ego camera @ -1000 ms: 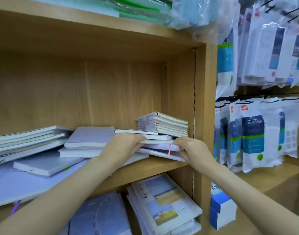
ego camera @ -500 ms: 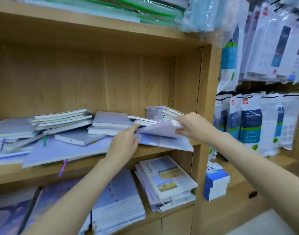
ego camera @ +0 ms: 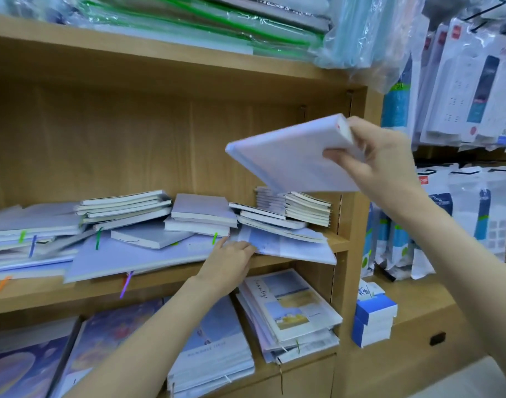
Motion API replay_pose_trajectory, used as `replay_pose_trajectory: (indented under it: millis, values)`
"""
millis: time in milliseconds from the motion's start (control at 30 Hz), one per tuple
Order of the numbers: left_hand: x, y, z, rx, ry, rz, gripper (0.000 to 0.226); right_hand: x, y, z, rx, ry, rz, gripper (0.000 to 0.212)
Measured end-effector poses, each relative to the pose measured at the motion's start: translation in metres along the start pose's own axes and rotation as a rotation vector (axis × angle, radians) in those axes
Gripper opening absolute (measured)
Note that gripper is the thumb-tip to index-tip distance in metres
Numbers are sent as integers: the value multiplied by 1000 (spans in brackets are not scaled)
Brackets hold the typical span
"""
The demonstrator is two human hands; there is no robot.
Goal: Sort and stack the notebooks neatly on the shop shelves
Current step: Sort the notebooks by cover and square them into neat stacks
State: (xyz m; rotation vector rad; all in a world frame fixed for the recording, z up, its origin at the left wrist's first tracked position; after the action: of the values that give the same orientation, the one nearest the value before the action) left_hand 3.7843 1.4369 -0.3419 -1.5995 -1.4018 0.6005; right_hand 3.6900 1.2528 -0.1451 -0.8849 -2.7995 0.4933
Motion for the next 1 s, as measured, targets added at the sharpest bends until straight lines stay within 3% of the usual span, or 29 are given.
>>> replay_pose_trajectory:
  millis: [133, 333, 467, 567, 633, 833, 1000]
  values:
    - [1, 1, -14, -114, 67, -50, 33, -11, 20, -2, -26, -53, 44, 18]
    - [-18, 11, -37, -111, 112, -269, 41, -42, 103, 66, 246, -74, 93, 28]
    - [-35, 7, -52, -94, 130, -206, 38, -47, 91, 60, 189, -6, 60, 24]
    - [-43, -31, -51, -167, 151, -211, 35, -49, 71, 45, 120, 3, 60, 14]
    - [-19, -57, -47, -236, 91, -135, 19, -50, 63, 42, 94, 13, 37, 13]
    - [63, -116, 0, -544, 186, 12, 20, -33, 71, 44, 14, -13, 25, 25]
    - [112, -166, 30, -716, 63, 110, 33, -5, 87, 21, -120, -51, 32, 33]
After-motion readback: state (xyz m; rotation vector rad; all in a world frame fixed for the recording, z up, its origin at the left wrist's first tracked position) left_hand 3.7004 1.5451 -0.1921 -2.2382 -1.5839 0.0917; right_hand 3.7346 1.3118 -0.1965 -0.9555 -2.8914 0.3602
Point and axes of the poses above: each hand's wrist, its own z-axis away from the middle knuckle, its own y-axis out of the palm, x = y × z, the point moved 10 cm from there along -z, towards the middle knuckle, and after that the axes turned 1 degree about z, right-handed, at the moved point
